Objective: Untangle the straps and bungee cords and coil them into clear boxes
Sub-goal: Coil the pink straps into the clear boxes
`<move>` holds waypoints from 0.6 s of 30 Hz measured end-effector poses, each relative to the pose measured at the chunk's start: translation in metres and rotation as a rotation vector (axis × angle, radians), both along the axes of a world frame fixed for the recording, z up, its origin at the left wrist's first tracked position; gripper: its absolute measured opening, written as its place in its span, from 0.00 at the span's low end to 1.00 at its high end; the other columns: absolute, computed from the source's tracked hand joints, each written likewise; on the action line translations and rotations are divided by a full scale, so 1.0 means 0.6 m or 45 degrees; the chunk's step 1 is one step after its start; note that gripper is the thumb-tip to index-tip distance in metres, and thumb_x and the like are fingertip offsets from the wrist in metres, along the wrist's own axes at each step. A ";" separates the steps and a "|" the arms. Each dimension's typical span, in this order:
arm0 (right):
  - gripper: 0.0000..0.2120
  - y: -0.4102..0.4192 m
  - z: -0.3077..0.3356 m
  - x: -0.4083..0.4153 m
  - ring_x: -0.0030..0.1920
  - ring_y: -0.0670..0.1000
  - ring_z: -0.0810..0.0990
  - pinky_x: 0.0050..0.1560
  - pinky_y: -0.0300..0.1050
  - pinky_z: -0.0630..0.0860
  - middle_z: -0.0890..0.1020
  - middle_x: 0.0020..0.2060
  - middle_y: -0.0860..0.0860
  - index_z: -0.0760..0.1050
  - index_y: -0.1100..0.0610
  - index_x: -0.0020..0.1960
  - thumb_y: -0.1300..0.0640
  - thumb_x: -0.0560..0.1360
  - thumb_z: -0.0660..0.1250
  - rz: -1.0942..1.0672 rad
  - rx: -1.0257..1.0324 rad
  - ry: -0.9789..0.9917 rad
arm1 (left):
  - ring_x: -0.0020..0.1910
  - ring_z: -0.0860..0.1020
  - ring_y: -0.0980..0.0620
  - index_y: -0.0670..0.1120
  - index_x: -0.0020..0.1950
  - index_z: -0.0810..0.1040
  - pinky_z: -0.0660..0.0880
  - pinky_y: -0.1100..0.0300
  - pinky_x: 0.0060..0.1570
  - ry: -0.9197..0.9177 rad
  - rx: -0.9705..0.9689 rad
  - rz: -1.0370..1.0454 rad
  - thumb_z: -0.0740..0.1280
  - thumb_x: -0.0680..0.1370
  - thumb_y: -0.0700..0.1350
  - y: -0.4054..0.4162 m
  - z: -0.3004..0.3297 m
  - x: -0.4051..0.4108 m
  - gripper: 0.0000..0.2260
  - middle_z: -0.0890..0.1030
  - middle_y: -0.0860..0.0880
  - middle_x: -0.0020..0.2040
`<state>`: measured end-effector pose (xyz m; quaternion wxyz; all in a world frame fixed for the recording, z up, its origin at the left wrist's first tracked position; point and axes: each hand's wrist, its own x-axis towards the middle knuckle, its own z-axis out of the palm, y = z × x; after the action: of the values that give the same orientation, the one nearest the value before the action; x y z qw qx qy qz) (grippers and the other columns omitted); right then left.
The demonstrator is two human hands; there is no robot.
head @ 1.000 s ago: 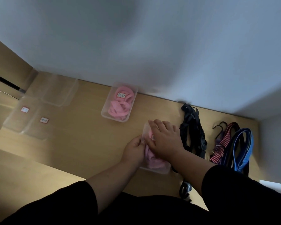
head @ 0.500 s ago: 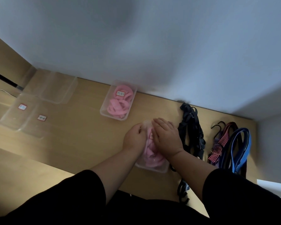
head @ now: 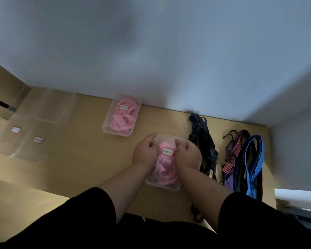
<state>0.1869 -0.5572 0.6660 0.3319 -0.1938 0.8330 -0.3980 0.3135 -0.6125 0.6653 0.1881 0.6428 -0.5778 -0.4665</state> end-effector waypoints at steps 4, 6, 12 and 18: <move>0.17 0.001 -0.001 -0.005 0.33 0.46 0.74 0.32 0.40 0.68 0.81 0.34 0.54 0.80 0.60 0.41 0.52 0.83 0.61 -0.016 -0.029 -0.004 | 0.60 0.78 0.53 0.51 0.69 0.78 0.73 0.61 0.62 0.065 0.036 0.045 0.63 0.80 0.41 -0.002 0.001 -0.002 0.18 0.82 0.50 0.63; 0.17 0.000 -0.003 -0.007 0.33 0.45 0.74 0.32 0.37 0.68 0.81 0.33 0.51 0.81 0.58 0.40 0.53 0.83 0.62 -0.011 -0.039 0.002 | 0.59 0.79 0.53 0.50 0.69 0.78 0.74 0.60 0.62 0.082 0.043 0.064 0.63 0.79 0.40 -0.002 0.002 -0.002 0.18 0.82 0.50 0.62; 0.17 -0.004 -0.008 -0.007 0.34 0.45 0.77 0.37 0.40 0.73 0.80 0.32 0.44 0.78 0.47 0.34 0.53 0.81 0.64 -0.098 -0.079 -0.100 | 0.56 0.80 0.49 0.50 0.63 0.80 0.76 0.56 0.58 -0.004 0.051 0.106 0.64 0.79 0.43 -0.011 0.005 -0.009 0.14 0.83 0.50 0.56; 0.09 -0.010 -0.016 -0.013 0.48 0.40 0.80 0.45 0.36 0.73 0.82 0.44 0.37 0.83 0.47 0.55 0.53 0.80 0.65 -0.109 -0.105 -0.163 | 0.56 0.79 0.47 0.49 0.61 0.81 0.72 0.59 0.55 -0.107 0.053 0.119 0.64 0.81 0.47 -0.031 0.000 -0.021 0.11 0.83 0.48 0.57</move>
<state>0.1794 -0.5630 0.6565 0.3588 -0.1456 0.8005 -0.4575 0.3009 -0.6309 0.6650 0.1716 0.6919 -0.5447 -0.4417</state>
